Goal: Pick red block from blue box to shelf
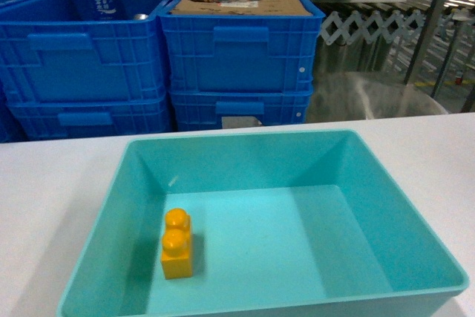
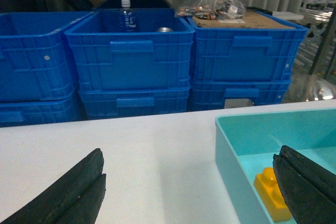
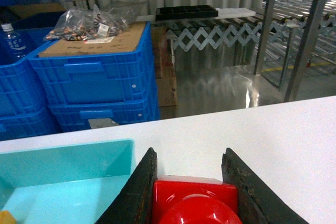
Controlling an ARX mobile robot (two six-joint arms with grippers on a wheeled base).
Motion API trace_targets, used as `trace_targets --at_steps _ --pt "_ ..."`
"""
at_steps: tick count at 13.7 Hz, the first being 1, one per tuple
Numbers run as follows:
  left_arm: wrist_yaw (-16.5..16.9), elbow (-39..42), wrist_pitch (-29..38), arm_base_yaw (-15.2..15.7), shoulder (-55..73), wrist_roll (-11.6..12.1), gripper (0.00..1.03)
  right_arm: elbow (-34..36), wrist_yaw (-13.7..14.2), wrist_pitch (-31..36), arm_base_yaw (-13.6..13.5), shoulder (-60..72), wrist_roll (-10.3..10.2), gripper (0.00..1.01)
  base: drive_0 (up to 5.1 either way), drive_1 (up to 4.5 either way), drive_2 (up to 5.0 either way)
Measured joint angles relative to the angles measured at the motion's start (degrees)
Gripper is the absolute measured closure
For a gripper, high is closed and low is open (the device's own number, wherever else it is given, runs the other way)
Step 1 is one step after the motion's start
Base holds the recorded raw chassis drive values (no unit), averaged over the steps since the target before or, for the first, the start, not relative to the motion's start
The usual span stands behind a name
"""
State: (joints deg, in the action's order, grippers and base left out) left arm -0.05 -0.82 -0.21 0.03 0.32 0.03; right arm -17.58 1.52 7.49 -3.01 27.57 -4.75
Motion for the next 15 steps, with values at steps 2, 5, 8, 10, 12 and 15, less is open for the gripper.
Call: trace_targets --at_steps 2,5,8,10,12,15 --pt "0.0 0.0 -0.02 -0.04 0.02 0.0 0.05 0.0 0.0 0.0 0.0 0.0 0.0 0.72 0.0 0.0 0.0" --pt "0.0 0.0 -0.02 -0.04 0.02 0.0 0.05 0.0 0.0 0.0 0.0 0.0 0.0 0.72 0.0 0.0 0.0" --pt "0.0 0.0 -0.02 -0.04 0.02 0.0 0.05 0.0 0.0 0.0 0.0 0.0 -0.02 0.72 0.0 0.0 0.0" --pt "0.0 0.0 -0.02 -0.04 0.02 0.0 0.05 0.0 0.02 0.0 0.0 0.02 -0.13 0.72 -0.8 -0.79 -0.8" --pt "0.0 0.0 -0.02 -0.04 0.02 0.0 0.05 0.0 0.02 0.0 0.0 0.0 -0.15 0.72 -1.6 -1.59 -1.6" --pt "0.02 0.0 -0.02 -0.04 0.0 0.0 0.05 0.0 0.0 0.0 0.0 0.0 -0.15 0.72 -1.6 -1.59 -1.6"
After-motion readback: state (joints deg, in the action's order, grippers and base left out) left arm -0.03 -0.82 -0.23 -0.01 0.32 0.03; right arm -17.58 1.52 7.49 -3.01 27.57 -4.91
